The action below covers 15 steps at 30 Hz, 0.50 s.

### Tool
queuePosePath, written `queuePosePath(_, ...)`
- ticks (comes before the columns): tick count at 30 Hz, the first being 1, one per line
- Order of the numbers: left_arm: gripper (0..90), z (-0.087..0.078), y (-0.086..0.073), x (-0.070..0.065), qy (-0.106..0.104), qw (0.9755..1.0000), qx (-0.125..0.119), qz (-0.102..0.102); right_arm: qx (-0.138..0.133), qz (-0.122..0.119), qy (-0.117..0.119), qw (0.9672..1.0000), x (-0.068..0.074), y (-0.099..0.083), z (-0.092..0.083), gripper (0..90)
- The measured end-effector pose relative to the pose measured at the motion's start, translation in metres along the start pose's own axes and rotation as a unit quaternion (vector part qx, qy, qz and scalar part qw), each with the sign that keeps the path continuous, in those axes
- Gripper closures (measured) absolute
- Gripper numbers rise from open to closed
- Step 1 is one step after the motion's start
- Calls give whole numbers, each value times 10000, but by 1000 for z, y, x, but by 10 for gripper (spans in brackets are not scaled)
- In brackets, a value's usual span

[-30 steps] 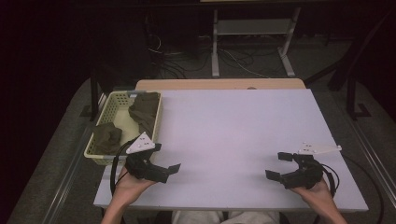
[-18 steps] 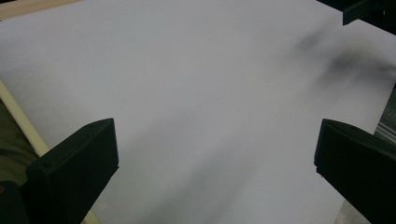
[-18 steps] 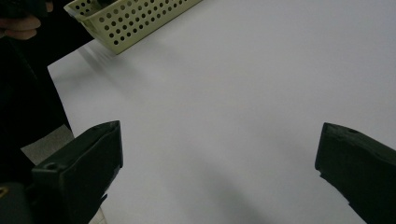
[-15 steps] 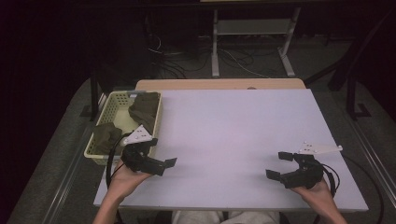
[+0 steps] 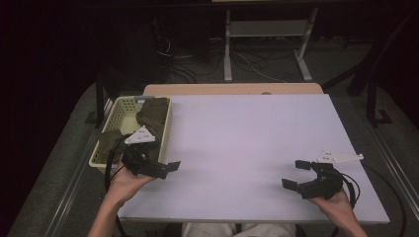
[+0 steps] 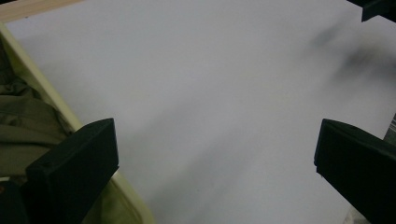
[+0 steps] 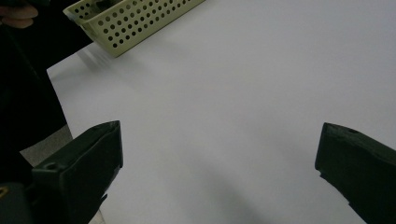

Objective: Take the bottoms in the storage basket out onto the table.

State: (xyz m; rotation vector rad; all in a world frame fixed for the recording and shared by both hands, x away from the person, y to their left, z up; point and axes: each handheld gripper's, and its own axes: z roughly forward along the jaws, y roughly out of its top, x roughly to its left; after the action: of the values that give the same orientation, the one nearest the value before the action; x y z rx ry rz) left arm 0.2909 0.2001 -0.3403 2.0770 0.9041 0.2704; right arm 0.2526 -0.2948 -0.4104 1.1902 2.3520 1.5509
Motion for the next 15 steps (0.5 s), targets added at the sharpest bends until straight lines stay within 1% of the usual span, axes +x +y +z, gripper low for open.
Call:
queuePosePath(1,0,-1,1,2,8,10000,53,16,-4,1,2,10000,0,0,0,6)
queuePosePath(3,0,-2,2,4,37,10000,69,-10,-7,6,-2,10000,0,0,0,7)
queuePosePath(5,0,-5,4,7,56,9999,133,19,-8,13,-4,10000,0,0,0,6)
queuePosePath(8,0,-9,6,11,137,9998,162,15,-2,8,-11,10000,0,0,0,7)
queuePosePath(11,0,-13,9,17,201,9997,149,-41,23,-32,-46,10000,-1,0,-1,6)
queuePosePath(13,0,-16,10,20,232,9996,142,-68,-12,40,-56,10000,-2,0,-2,6)
queuePosePath(15,0,-18,11,23,251,9995,171,-71,-50,57,-62,10000,-2,0,-3,6)
